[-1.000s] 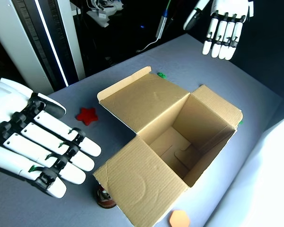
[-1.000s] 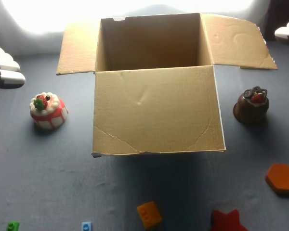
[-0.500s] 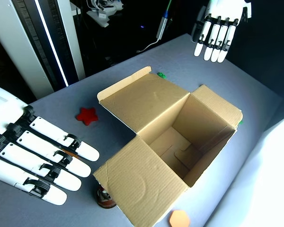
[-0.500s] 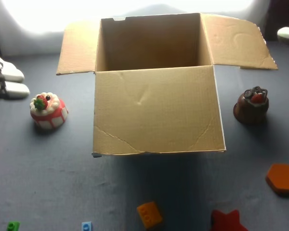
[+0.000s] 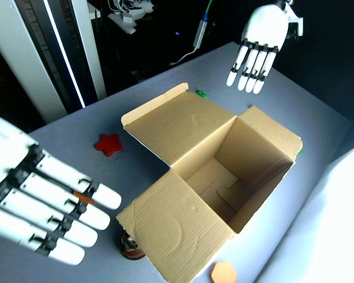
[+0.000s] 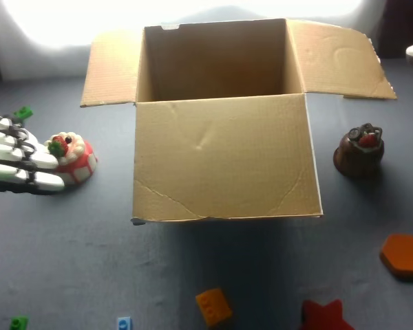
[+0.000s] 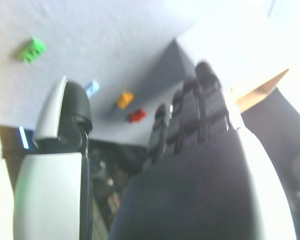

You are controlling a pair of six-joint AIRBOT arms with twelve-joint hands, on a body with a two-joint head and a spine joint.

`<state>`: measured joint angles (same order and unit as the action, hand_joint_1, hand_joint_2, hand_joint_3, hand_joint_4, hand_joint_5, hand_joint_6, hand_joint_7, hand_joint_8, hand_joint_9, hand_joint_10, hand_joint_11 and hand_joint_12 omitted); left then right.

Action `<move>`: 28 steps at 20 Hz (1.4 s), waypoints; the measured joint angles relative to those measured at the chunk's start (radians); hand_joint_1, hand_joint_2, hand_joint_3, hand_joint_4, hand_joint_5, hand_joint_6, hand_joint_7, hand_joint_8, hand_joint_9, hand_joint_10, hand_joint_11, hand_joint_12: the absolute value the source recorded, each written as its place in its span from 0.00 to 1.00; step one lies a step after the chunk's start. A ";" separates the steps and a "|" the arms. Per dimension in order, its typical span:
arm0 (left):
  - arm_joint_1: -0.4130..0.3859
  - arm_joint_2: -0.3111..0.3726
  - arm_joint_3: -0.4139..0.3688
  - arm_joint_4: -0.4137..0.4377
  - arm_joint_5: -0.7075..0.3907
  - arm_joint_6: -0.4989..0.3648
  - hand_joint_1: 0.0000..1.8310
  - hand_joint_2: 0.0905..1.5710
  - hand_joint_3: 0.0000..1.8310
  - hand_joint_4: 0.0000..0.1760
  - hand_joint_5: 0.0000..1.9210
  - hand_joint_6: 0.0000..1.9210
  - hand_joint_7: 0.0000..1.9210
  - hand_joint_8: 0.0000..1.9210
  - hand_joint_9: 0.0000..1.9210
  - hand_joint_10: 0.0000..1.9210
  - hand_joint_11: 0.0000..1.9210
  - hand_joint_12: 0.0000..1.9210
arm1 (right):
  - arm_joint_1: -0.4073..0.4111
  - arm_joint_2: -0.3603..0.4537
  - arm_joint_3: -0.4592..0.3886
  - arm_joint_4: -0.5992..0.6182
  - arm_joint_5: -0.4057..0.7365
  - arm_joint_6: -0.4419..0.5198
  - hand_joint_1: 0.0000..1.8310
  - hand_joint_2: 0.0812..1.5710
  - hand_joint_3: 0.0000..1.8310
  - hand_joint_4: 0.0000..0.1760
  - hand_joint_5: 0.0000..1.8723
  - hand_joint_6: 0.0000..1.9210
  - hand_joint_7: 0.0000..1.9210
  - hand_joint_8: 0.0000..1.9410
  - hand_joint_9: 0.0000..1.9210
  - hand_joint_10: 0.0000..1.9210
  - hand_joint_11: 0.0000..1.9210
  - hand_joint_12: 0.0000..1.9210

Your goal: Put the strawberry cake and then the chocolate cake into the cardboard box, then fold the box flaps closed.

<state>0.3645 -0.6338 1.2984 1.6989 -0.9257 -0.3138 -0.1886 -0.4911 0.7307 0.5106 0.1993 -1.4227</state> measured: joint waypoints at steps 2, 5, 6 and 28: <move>0.038 -0.036 0.015 -0.032 0.024 0.009 0.62 0.72 0.00 0.37 0.00 0.00 0.02 0.00 0.04 0.00 0.00 0.19 | 0.000 -0.002 0.000 0.000 -0.004 0.000 0.58 0.63 0.00 0.08 0.00 0.00 0.05 0.00 0.06 0.01 0.00 0.41; 0.072 -0.074 0.045 -0.075 0.051 0.047 0.61 0.72 0.00 0.40 0.00 0.00 0.00 0.00 0.02 0.00 0.00 0.18 | 0.000 -0.002 0.000 0.000 -0.004 0.000 0.62 0.64 0.00 0.11 0.01 0.00 0.04 0.00 0.03 0.00 0.00 0.14; 0.075 -0.093 0.057 -0.092 0.062 0.053 0.60 0.72 0.00 0.39 0.00 0.00 0.01 0.00 0.02 0.00 0.00 0.17 | 0.000 -0.002 0.000 0.000 -0.004 0.000 0.59 0.66 0.01 0.10 0.01 0.00 0.04 0.00 0.03 0.00 0.00 0.13; 0.072 -0.388 0.378 -0.155 0.122 0.078 0.68 0.69 0.00 0.32 0.02 0.00 0.01 0.00 0.00 0.00 0.00 0.12 | 0.008 -0.002 0.000 0.001 0.000 0.000 0.61 0.67 0.00 0.13 0.00 0.00 0.03 0.01 0.02 0.00 0.01 0.01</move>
<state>0.4370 -1.0222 1.6768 1.5436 -0.8040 -0.2356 -0.1810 -0.4931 0.7307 0.5117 0.1993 -1.4227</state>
